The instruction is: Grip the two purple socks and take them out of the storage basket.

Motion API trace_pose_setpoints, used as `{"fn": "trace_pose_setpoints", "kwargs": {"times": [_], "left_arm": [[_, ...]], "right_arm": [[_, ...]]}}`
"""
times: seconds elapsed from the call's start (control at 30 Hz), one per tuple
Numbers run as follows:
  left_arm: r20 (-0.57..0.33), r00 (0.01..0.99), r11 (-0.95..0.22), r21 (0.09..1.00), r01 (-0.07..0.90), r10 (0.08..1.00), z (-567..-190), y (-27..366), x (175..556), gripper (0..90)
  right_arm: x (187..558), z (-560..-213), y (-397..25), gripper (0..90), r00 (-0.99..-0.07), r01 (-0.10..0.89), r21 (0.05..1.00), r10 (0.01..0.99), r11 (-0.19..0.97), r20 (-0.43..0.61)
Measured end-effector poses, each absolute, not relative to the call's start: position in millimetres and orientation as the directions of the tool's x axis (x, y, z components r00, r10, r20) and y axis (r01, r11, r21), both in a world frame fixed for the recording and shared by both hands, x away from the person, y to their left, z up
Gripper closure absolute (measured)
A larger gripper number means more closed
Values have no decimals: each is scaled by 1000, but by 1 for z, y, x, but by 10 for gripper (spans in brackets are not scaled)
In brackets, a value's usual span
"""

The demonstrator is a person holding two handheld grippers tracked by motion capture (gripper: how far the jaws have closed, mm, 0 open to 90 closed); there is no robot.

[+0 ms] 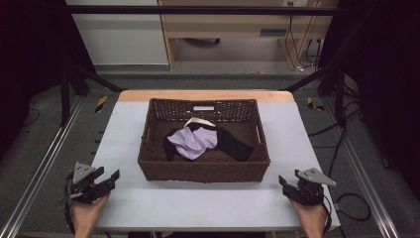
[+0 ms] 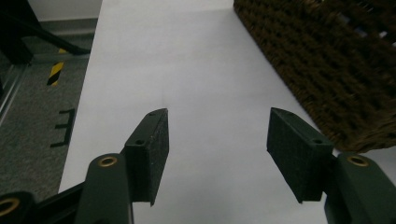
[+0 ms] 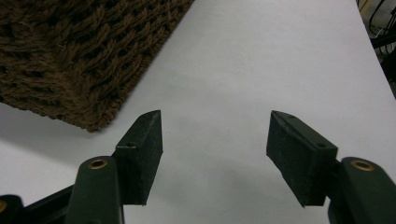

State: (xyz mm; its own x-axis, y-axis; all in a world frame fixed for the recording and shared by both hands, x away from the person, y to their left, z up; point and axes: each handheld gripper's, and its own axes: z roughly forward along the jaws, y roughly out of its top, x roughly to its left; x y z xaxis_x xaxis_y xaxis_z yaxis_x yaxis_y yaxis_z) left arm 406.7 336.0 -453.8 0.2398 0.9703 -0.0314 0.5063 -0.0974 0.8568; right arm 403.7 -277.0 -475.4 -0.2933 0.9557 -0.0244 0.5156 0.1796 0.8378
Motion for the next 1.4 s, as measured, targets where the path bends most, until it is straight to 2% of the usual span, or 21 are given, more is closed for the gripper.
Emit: {"fn": "trace_pose_setpoints", "kwargs": {"times": [0.17,0.43,0.77,0.87,1.2,1.4], "left_arm": [[-24,264,-106,877,468,964,-450,328,403,395],[-38,287,-104,881,462,957,-443,320,403,420],[-51,270,-71,903,424,961,-423,314,398,374],[-91,280,-35,910,413,956,-416,315,398,363],[-74,300,-56,913,405,951,-403,309,403,373],[-88,312,-35,929,368,946,-379,307,412,377]], "right_arm": [[404,-475,-281,362,-287,517,841,958,159,-5],[403,-476,-279,356,-305,511,845,952,158,7],[403,-475,-278,352,-313,505,849,950,156,11],[404,-476,-279,352,-310,514,845,951,146,25],[405,-475,-281,357,-296,506,850,955,146,12],[408,-476,-280,358,-294,514,845,956,149,11]]}}
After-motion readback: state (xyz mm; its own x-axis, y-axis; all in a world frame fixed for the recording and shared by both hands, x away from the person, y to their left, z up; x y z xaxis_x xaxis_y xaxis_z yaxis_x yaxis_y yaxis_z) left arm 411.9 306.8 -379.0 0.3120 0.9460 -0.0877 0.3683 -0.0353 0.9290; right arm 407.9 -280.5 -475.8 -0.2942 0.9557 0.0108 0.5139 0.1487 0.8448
